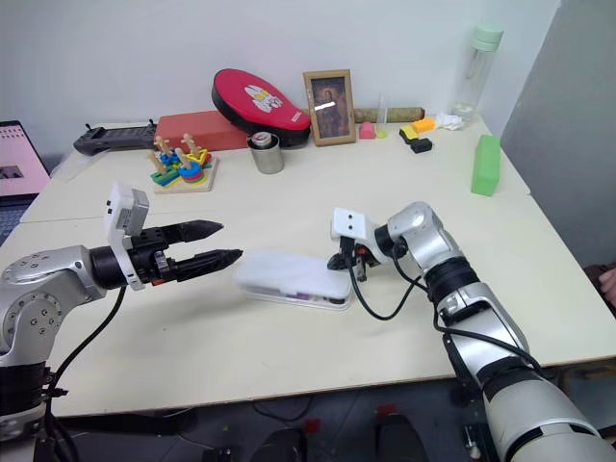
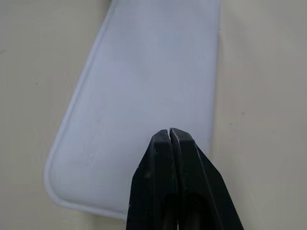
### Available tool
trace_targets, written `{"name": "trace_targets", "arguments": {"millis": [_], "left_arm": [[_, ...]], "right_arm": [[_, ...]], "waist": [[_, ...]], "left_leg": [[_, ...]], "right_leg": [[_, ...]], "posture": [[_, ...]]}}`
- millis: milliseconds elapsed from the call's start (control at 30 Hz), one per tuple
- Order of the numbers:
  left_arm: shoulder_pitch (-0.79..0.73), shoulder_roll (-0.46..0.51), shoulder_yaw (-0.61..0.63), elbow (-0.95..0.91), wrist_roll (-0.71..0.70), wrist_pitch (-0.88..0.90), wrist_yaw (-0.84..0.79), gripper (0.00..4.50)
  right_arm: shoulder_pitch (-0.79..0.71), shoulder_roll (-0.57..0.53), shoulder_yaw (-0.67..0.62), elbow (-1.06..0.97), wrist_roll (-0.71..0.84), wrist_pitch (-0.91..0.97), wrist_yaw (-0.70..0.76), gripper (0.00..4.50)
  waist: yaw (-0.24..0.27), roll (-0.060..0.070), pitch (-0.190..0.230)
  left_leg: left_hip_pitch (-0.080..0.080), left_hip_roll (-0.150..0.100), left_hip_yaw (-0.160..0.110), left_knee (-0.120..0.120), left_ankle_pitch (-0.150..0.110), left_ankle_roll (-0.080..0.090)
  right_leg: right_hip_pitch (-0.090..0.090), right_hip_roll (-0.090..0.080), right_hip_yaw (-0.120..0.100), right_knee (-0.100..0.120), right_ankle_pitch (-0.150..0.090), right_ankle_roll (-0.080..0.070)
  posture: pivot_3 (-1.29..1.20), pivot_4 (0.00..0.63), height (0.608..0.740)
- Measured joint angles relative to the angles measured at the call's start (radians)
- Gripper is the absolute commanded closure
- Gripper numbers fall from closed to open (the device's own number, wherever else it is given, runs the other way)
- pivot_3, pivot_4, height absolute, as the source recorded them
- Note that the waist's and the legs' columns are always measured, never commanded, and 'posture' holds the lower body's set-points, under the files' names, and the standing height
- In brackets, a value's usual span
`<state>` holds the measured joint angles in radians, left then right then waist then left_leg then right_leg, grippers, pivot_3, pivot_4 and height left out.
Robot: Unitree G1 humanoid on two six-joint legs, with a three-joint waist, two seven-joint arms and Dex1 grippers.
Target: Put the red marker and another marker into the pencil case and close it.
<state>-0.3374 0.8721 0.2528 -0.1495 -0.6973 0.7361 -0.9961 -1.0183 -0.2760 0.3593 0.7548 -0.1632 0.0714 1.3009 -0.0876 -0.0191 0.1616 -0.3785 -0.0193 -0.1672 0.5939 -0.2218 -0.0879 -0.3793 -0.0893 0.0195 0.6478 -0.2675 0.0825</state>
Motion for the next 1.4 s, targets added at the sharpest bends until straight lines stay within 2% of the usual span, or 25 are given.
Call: {"name": "trace_targets", "arguments": {"millis": [400,500,667,767,900,1400], "left_arm": [[0.001,0.009,-0.001,0.000,0.004,0.000,-0.019,0.00],[0.001,0.009,-0.001,0.001,0.007,-0.001,-0.019,0.00],[0.001,0.009,-0.001,0.001,0.011,-0.001,-0.018,0.00],[0.000,0.009,-0.001,0.001,0.013,-0.001,-0.017,0.00],[-0.008,0.009,-0.001,0.001,0.013,-0.001,-0.016,0.00],[-0.011,0.009,-0.001,0.002,0.014,-0.002,-0.016,0.00]], "right_arm": [[0.024,-0.017,0.124,-0.069,-0.132,-0.119,-0.160,4.47],[0.024,-0.011,0.106,-0.053,-0.117,-0.096,-0.157,4.47],[0.029,-0.006,0.072,-0.062,-0.066,-0.038,-0.111,4.47],[0.045,-0.005,0.064,-0.107,-0.039,-0.008,-0.073,4.47],[0.065,-0.004,0.066,-0.163,-0.023,0.028,-0.055,4.47],[0.135,0.048,0.117,-0.306,-0.008,0.110,-0.044,4.47]], "waist": [[0.004,-0.002,-0.002],[0.006,-0.002,-0.002],[0.007,-0.002,-0.002],[0.005,-0.002,-0.002],[0.001,-0.002,-0.002],[0.003,-0.001,-0.001]], "left_leg": [[0.018,0.003,0.001,-0.001,0.002,0.002],[0.022,0.006,0.001,-0.001,0.003,0.002],[0.021,0.011,0.001,-0.001,0.002,0.002],[0.014,0.015,0.001,-0.002,0.002,0.001],[0.013,0.016,0.003,-0.004,-0.001,-0.002],[0.013,0.018,0.004,-0.004,-0.002,-0.004]], "right_leg": [[0.017,0.002,0.000,0.000,-0.002,0.007],[0.022,0.005,0.000,-0.001,-0.002,0.006],[0.021,0.010,0.000,-0.001,-0.001,0.004],[0.010,0.014,0.000,0.000,0.001,-0.002],[0.007,0.015,0.001,0.000,-0.001,-0.006],[0.008,0.016,0.002,0.000,-0.003,-0.003]], "posture": [[0.00,0.150,0.740],[0.00,0.150,0.740],[0.00,0.150,0.740],[0.00,0.150,0.740],[0.00,0.150,0.740],[0.00,0.150,0.740]]}}
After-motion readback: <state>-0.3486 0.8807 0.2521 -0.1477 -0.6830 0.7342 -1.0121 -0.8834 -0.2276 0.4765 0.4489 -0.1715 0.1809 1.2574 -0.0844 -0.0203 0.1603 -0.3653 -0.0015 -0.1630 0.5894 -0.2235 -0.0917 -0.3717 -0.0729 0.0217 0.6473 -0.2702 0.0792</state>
